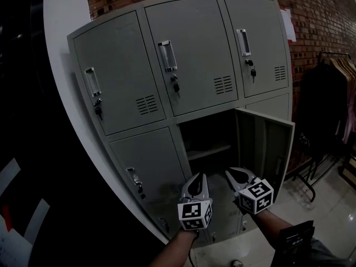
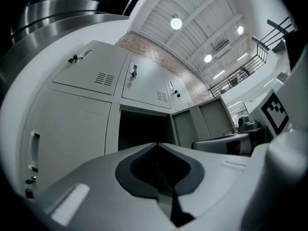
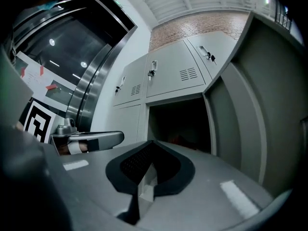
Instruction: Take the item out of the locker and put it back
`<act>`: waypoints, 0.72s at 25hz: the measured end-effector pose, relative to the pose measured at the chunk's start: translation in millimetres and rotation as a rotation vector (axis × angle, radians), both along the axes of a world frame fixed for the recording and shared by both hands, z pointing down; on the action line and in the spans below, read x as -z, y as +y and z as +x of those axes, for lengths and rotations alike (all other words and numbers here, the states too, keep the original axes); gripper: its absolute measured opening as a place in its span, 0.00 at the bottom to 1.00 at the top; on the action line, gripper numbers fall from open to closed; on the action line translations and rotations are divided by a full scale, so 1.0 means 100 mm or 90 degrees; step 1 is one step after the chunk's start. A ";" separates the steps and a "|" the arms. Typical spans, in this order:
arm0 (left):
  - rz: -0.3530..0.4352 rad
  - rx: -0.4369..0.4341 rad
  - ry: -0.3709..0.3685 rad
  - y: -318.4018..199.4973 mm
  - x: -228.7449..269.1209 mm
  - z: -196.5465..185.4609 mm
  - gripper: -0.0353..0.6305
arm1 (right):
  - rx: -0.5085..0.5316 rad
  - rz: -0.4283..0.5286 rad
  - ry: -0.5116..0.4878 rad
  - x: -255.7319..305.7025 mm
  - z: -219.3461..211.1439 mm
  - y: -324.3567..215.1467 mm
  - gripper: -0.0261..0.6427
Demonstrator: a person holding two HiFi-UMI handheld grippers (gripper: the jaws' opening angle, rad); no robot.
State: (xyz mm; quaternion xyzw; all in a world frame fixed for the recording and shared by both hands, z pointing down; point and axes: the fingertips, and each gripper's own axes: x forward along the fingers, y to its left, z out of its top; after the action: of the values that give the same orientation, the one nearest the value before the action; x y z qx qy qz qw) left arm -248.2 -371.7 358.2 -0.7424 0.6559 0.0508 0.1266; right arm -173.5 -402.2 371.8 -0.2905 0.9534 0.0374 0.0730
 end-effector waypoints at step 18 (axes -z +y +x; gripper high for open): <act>-0.011 0.051 -0.004 -1.11 -0.01 -0.49 0.05 | 0.025 0.032 0.061 0.03 -0.78 -1.40 0.19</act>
State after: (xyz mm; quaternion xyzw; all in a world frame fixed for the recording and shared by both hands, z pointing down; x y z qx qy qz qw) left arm -297.4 -482.5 358.9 -0.7165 0.6854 0.0378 0.1241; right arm -251.1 -542.2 368.4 -0.2676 0.9601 0.0734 0.0355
